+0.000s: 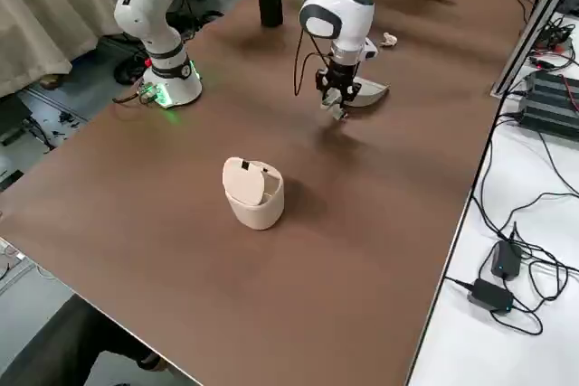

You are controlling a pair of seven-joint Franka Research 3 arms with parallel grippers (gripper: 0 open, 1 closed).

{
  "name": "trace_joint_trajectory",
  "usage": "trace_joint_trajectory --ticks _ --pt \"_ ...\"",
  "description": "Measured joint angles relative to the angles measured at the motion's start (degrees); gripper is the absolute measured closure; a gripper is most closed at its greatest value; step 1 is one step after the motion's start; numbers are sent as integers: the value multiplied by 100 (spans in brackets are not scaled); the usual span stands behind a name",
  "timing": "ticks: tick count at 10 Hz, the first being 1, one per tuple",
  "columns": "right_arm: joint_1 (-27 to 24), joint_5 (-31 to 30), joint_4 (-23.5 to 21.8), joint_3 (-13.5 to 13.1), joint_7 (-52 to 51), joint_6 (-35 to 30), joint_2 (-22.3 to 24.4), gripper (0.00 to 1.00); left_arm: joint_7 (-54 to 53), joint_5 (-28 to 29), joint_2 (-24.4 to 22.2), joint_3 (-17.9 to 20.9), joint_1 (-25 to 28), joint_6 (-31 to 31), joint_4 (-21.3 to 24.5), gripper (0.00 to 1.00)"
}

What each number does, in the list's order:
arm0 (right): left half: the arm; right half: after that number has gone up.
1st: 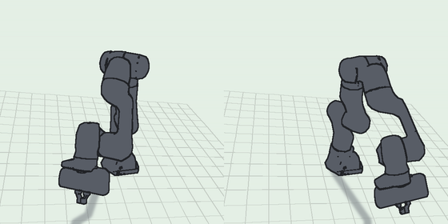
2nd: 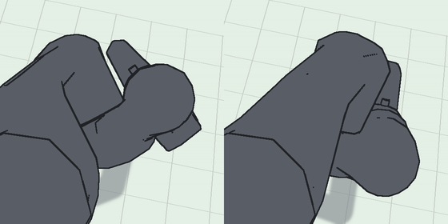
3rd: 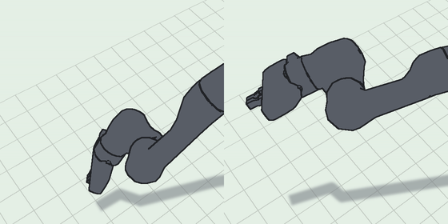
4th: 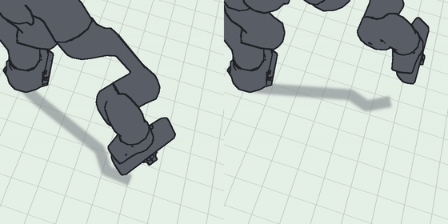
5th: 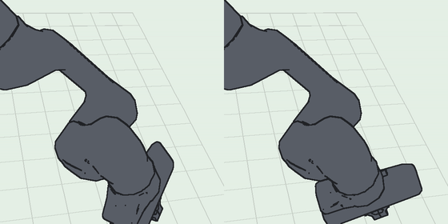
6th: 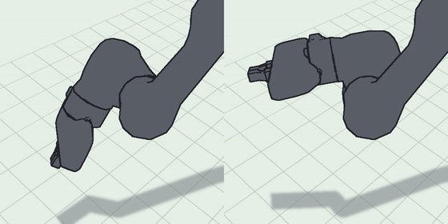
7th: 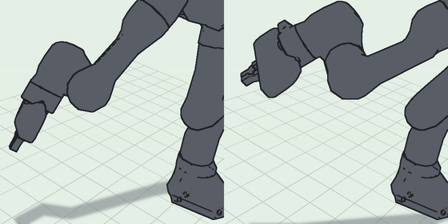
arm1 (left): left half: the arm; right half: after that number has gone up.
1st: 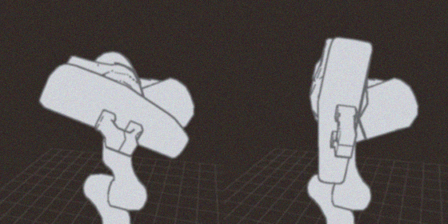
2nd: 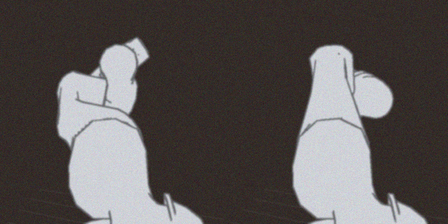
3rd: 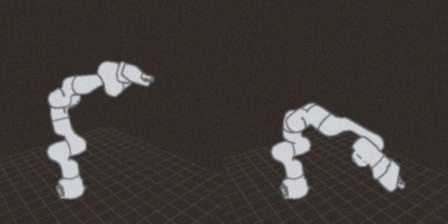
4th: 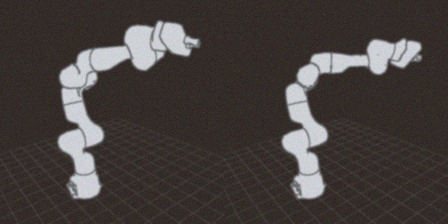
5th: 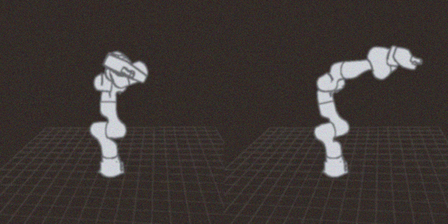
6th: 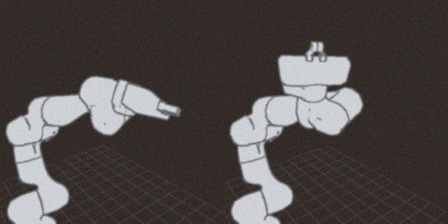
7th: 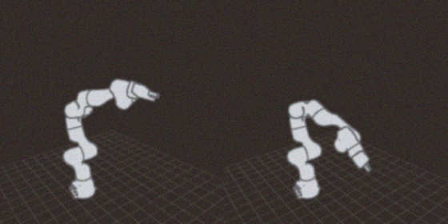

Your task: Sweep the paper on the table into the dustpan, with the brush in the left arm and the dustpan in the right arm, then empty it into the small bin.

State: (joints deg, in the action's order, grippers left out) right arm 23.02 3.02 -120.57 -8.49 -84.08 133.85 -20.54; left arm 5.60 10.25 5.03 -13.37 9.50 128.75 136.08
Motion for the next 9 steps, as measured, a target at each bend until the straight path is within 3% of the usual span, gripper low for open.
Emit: trace_joint_trajectory --ticks 5,9 --pt "4 -9 6 3 -76 26 0 66 834 -167 4 -1246 -59 -468 -492 73" --pt "177 -10 19 9 28 25 0 67 1950 -274 580 -2112 -190 -571 -1228 73"
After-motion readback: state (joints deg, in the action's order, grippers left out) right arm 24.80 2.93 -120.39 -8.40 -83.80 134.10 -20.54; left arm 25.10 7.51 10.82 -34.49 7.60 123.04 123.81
